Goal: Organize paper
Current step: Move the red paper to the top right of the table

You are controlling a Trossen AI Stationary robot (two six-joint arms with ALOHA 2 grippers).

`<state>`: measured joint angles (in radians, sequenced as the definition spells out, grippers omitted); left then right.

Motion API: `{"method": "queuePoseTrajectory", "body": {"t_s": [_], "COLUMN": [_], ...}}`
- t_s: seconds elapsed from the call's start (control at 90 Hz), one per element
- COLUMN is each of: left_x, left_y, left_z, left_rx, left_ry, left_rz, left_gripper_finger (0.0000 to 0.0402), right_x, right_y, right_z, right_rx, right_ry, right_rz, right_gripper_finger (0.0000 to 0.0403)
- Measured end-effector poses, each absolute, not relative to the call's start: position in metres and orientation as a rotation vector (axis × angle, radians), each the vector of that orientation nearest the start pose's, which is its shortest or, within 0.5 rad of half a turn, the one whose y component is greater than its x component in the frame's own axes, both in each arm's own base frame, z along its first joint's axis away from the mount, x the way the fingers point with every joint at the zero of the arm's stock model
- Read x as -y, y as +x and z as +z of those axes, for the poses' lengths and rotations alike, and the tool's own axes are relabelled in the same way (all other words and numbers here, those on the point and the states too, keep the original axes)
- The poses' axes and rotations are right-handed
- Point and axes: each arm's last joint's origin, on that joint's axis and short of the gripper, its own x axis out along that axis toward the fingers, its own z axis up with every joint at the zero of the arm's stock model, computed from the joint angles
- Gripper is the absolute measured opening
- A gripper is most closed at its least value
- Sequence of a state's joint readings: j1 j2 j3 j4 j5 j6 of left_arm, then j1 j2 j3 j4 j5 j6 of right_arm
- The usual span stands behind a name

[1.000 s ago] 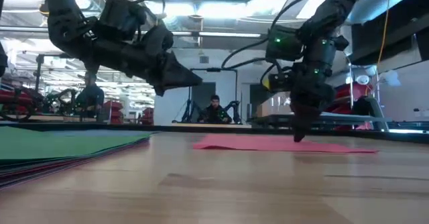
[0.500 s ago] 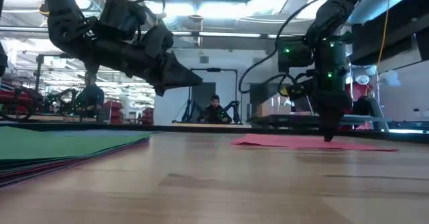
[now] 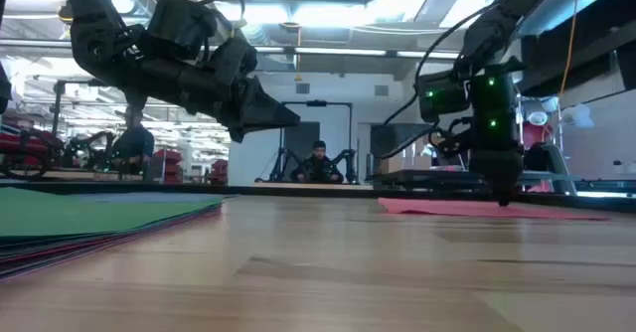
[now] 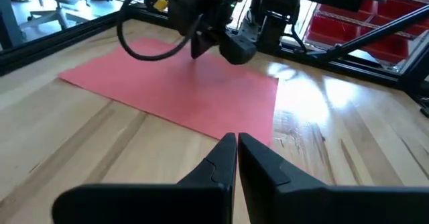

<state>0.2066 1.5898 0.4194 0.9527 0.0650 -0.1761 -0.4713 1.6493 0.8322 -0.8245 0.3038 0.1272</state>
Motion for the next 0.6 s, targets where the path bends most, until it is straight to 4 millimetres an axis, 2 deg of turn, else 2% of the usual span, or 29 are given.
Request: {"method": "queuePoseTrajectory", "body": {"t_s": [0.178, 0.289, 0.389, 0.6], "left_x": [-0.054, -0.054, -0.054, -0.058], "left_y": [0.265, 0.265, 0.265, 0.264], "left_z": [0.144, 0.144, 0.144, 0.144], "left_rx": [-0.203, -0.201, -0.198, -0.190], "left_ry": [-0.209, -0.236, -0.265, -0.365], "left_rz": [0.160, 0.163, 0.166, 0.199], "left_gripper_finger": [0.0000, 0.0000, 0.0000, 0.0000], "right_x": [0.122, 0.119, 0.119, 0.118], "right_y": [0.214, 0.218, 0.220, 0.225], "right_z": [0.145, 0.161, 0.174, 0.177], "right_rx": [-1.549, -1.384, -1.243, -1.095], "right_ry": [0.281, 0.412, 0.517, 0.785], "right_rz": [-0.692, -0.662, -0.718, -0.784], "right_gripper_finger": [0.0000, 0.0000, 0.0001, 0.0001]}}
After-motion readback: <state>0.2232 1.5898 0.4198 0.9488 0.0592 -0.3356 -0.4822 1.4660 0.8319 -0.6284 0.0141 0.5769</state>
